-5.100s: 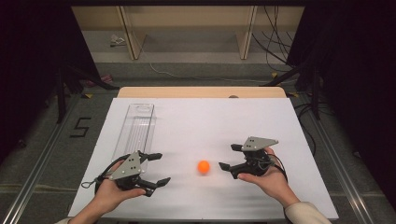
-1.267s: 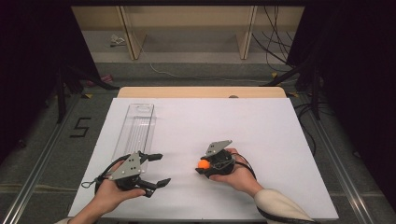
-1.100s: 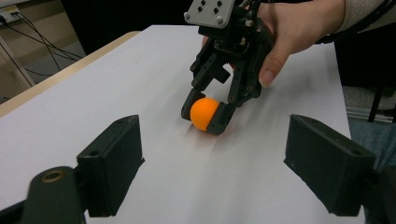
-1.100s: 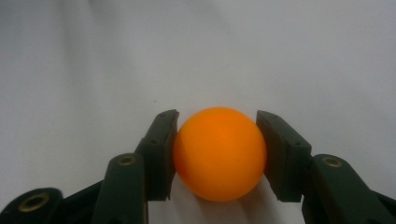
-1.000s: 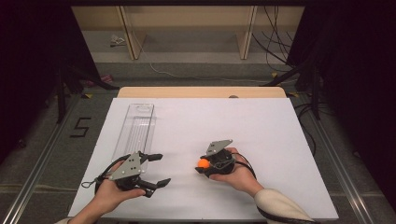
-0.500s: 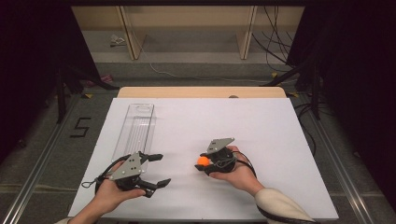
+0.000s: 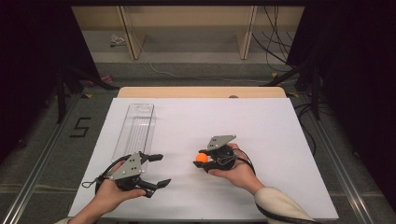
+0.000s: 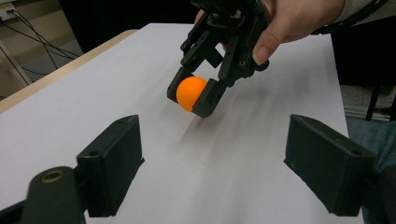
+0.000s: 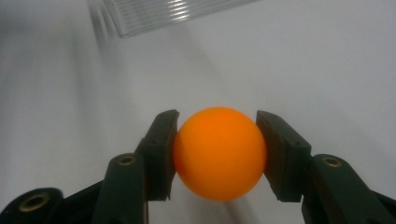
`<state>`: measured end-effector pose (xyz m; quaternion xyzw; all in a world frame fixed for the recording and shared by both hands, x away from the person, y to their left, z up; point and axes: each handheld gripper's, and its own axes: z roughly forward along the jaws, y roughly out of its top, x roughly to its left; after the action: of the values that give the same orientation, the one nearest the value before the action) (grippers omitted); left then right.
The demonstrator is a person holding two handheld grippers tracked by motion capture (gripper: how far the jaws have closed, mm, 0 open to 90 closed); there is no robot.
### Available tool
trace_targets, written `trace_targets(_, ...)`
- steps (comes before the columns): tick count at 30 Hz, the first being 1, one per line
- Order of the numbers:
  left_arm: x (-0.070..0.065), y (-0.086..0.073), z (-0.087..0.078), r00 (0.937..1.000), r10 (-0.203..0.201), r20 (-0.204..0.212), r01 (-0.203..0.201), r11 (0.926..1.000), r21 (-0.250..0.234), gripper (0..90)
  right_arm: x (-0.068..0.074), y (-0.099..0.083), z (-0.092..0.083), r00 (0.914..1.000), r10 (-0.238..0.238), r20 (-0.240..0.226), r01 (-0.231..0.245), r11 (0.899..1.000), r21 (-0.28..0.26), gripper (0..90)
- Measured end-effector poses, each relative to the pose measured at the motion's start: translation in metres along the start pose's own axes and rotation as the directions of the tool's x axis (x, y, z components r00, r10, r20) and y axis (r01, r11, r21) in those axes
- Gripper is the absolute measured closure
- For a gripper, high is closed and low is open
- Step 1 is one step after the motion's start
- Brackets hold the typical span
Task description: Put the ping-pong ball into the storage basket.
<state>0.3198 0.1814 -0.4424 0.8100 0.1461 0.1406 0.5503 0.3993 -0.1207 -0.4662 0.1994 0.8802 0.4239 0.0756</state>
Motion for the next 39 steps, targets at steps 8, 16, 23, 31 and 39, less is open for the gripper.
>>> trace_targets(8, 0.000, 0.000, 0.000, 1.0000, 0.003, 0.001, -0.003, 1.0000, 0.002, 18.4, -0.002, 0.006, -0.004, 1.0000, 0.004, 0.008, -0.004, 1.000, -0.027, 51.2)
trace_targets(16, 0.000, 0.000, 0.000, 1.0000, 0.004, 0.003, -0.004, 1.0000, 0.003, 18.4, -0.004, 0.011, -0.008, 0.9998, 0.010, 0.015, -0.010, 0.999, -0.053, 51.2)
trace_targets(23, 0.000, 0.000, 0.000, 1.0000, 0.006, 0.006, -0.006, 1.0000, 0.006, 18.4, -0.005, 0.017, -0.011, 0.9997, 0.014, 0.018, -0.012, 0.997, -0.075, 51.2)
trace_targets(31, 0.000, 0.000, 0.000, 1.0000, 0.006, 0.006, -0.006, 1.0000, 0.006, 18.4, -0.007, 0.025, -0.014, 0.9995, 0.020, 0.026, -0.017, 0.994, -0.109, 51.2)
trace_targets(39, -0.001, 0.000, 0.000, 1.0000, 0.006, 0.005, -0.006, 1.0000, 0.007, 18.4, -0.009, 0.028, -0.016, 0.9992, 0.028, 0.030, -0.024, 0.992, -0.123, 51.3)
